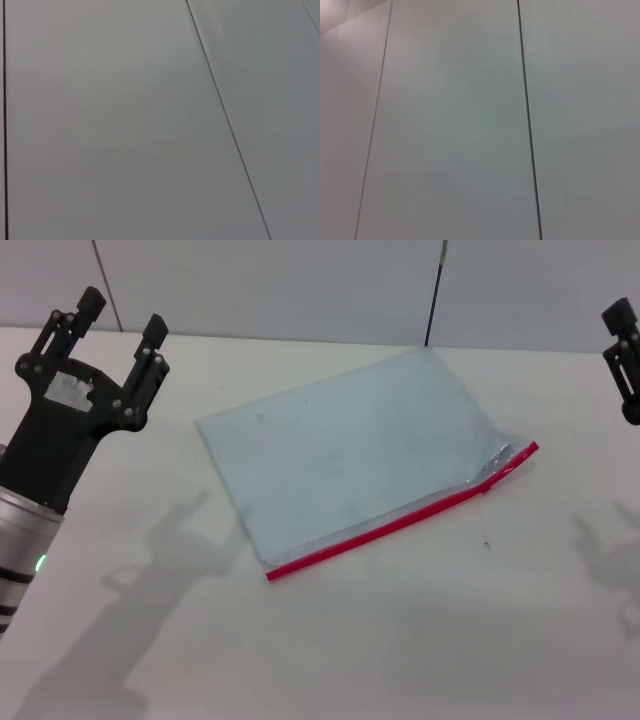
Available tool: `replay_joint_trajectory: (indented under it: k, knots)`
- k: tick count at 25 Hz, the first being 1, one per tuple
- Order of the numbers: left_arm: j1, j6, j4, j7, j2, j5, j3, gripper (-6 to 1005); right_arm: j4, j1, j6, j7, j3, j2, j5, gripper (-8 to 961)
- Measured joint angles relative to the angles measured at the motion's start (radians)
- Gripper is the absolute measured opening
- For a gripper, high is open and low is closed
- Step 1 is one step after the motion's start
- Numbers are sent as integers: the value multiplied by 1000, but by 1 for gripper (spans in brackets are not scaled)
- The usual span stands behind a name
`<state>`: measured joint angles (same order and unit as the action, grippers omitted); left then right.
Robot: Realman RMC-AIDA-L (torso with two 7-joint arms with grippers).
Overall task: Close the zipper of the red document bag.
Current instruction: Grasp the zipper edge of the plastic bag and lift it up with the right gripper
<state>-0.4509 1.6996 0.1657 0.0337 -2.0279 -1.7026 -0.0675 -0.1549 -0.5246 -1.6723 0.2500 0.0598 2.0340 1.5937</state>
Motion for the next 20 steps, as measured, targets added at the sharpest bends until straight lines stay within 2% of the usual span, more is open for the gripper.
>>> replay_joint_trajectory:
  k: [20]
  knots:
    - [-4,-1,0,2,0,0,0,626,2,-3,5,0,0,-1,0,555]
